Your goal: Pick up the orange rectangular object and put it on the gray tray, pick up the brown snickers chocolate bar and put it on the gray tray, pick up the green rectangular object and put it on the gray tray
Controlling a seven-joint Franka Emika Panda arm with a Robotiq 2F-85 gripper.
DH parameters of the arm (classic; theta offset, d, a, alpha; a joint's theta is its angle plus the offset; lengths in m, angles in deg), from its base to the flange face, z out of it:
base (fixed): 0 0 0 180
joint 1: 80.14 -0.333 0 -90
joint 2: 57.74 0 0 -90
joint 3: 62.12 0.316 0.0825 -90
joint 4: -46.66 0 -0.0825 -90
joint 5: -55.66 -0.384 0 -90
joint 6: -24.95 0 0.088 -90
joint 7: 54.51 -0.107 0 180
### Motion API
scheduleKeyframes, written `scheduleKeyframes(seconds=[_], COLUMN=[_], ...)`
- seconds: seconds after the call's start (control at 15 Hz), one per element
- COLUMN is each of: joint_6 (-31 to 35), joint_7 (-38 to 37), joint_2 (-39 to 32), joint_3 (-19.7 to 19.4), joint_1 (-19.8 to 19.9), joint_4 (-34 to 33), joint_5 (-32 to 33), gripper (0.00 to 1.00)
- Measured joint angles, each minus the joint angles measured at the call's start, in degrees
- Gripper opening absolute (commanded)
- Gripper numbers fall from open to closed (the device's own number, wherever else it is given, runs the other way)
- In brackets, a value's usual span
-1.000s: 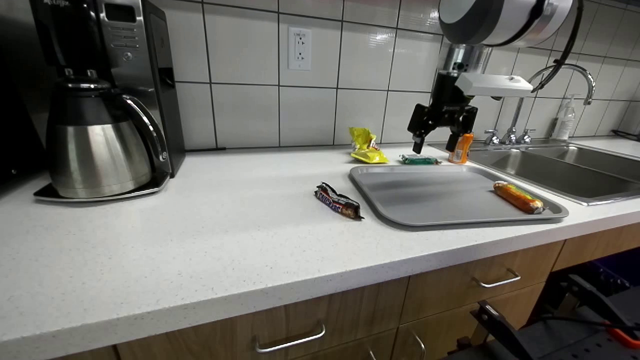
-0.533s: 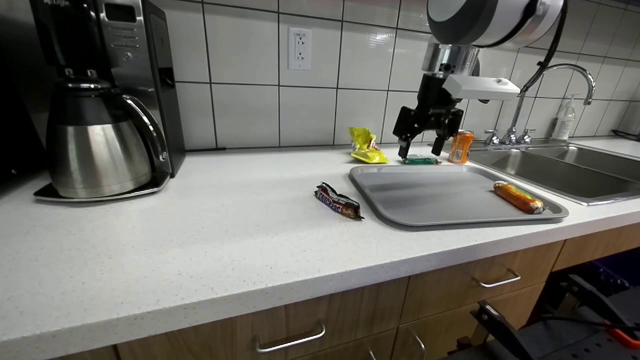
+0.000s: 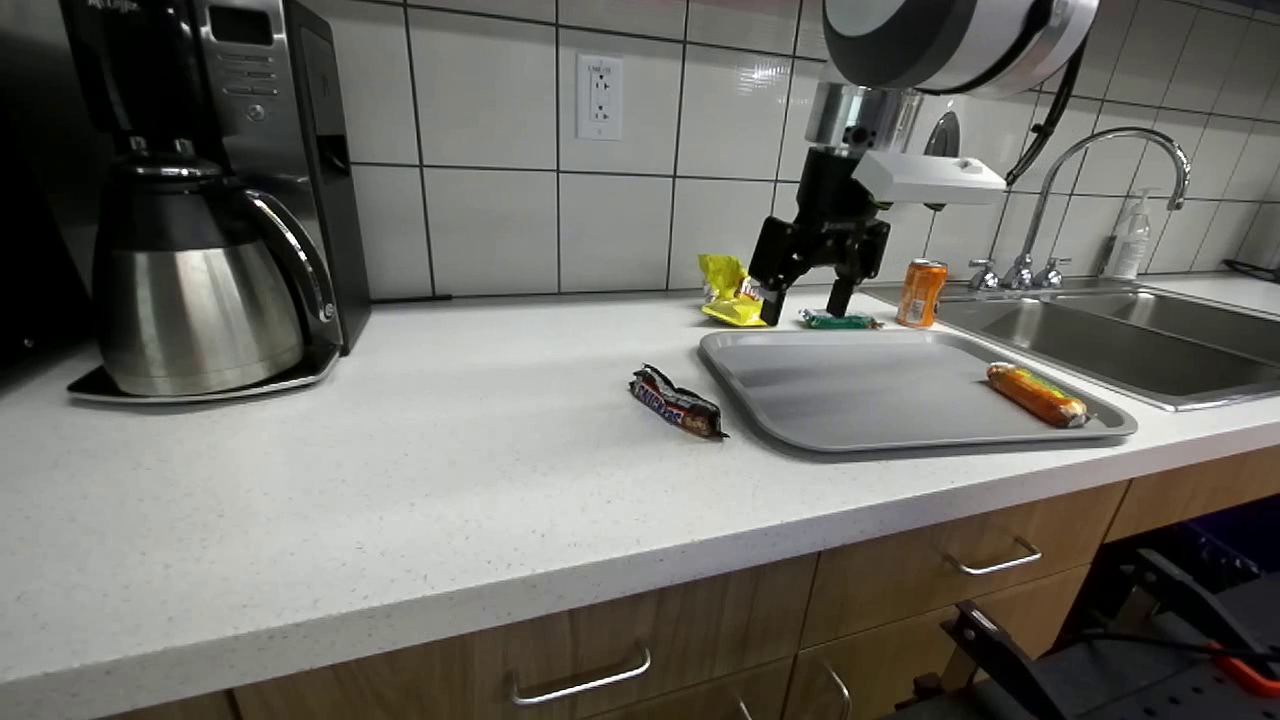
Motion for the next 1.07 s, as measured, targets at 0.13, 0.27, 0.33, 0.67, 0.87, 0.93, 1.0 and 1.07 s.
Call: scheduleKeyframes(seconds=[0.13,0.27,0.33,0.67,0.87,0.93,1.0,1.07], joint_6=[0.08,0.09,0.11,0.2,0.43,0.56,0.79,1.06], joint_7=[0.0,0.0,0.0,0.08,0.11,0.13,0.13,0.13], joint_2=[0.05,0.05,0.05,0.04,-0.2,-0.37,-0.57,-0.78], joint_3=[0.7,1.37,1.66,3.04,3.85,4.16,4.43,4.7], joint_1=[-0.83,-1.64,-2.05,-3.78,-4.6,-4.84,-5.13,-5.43], joint_4=[0.38,0.63,0.69,0.71,0.71,0.71,0.71,0.71], joint_5=[-0.05,-0.33,-0.53,-0.85,-0.85,-0.85,-0.85,-0.85], gripper=[1.0,1.0,1.0,1.0,1.0,1.0,1.0,1.0])
